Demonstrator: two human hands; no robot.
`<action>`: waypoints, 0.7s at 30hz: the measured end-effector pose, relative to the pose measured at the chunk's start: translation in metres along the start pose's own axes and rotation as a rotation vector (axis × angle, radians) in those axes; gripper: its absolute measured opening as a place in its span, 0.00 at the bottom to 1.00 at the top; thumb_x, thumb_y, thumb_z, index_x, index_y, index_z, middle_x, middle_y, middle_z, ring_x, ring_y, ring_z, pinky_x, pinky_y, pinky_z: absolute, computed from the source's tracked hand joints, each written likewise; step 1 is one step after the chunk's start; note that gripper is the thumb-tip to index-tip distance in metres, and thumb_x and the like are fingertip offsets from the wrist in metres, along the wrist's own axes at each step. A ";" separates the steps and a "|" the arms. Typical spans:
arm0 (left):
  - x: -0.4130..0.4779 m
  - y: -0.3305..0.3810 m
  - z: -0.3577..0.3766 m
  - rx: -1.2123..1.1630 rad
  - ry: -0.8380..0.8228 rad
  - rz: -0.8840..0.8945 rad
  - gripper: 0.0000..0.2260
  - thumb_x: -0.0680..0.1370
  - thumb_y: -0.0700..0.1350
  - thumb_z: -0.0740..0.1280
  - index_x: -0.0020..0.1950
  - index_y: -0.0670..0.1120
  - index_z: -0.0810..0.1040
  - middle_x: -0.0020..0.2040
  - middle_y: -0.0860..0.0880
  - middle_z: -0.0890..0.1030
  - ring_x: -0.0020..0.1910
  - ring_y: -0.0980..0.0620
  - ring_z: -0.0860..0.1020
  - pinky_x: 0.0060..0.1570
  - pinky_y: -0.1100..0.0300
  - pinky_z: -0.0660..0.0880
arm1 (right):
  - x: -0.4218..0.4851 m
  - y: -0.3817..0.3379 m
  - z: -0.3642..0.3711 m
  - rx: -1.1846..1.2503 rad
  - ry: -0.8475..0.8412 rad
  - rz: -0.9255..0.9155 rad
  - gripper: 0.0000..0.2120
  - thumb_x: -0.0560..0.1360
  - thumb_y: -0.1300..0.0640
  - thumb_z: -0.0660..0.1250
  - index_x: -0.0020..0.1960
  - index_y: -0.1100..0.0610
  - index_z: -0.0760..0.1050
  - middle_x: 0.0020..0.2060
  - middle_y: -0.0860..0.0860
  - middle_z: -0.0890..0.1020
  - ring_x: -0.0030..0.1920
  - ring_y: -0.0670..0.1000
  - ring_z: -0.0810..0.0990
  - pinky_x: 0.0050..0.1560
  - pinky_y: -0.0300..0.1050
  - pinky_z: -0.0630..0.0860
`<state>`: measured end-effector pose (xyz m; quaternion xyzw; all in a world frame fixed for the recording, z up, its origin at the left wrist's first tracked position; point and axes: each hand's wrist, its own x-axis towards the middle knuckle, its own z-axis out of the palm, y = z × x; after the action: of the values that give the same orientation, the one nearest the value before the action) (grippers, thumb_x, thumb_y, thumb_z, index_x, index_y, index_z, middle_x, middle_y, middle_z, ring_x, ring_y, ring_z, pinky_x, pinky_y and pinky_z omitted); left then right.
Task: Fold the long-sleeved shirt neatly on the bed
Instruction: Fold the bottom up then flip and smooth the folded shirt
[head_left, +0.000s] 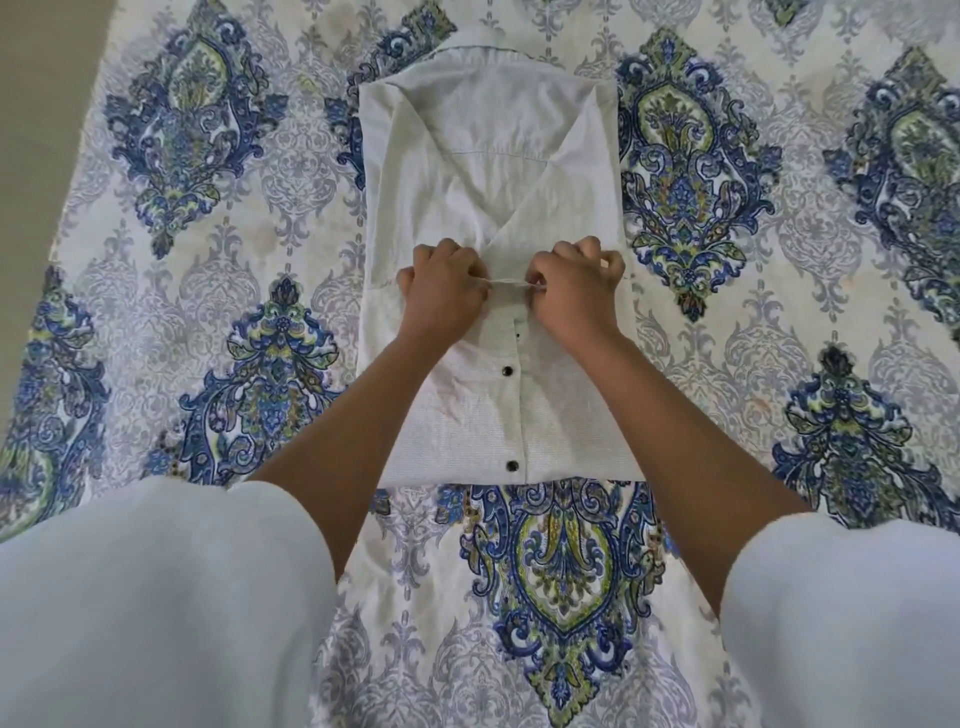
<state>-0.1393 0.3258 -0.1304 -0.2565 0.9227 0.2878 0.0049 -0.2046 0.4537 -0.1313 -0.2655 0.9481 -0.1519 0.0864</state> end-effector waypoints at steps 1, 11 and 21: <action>0.000 -0.002 -0.003 -0.081 0.023 0.005 0.06 0.75 0.43 0.65 0.50 0.46 0.80 0.54 0.49 0.76 0.60 0.48 0.66 0.54 0.57 0.57 | 0.000 0.001 -0.002 0.048 0.031 -0.004 0.08 0.74 0.60 0.63 0.50 0.54 0.79 0.50 0.50 0.78 0.60 0.54 0.67 0.62 0.50 0.53; -0.003 -0.009 -0.011 -0.300 0.121 0.142 0.06 0.72 0.45 0.71 0.47 0.46 0.85 0.46 0.48 0.78 0.54 0.47 0.70 0.55 0.46 0.71 | -0.001 0.006 0.002 0.075 0.017 -0.046 0.09 0.74 0.55 0.64 0.53 0.51 0.79 0.51 0.48 0.80 0.57 0.53 0.70 0.54 0.46 0.53; 0.006 -0.006 -0.012 -0.210 0.108 0.147 0.07 0.73 0.47 0.71 0.48 0.47 0.84 0.46 0.50 0.77 0.55 0.49 0.70 0.55 0.56 0.66 | 0.004 -0.003 0.005 0.054 0.122 -0.107 0.10 0.74 0.58 0.62 0.49 0.54 0.81 0.48 0.51 0.79 0.55 0.54 0.72 0.55 0.46 0.53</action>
<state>-0.1399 0.3124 -0.1248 -0.2025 0.9028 0.3680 -0.0926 -0.2052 0.4484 -0.1349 -0.3037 0.9316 -0.1977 0.0275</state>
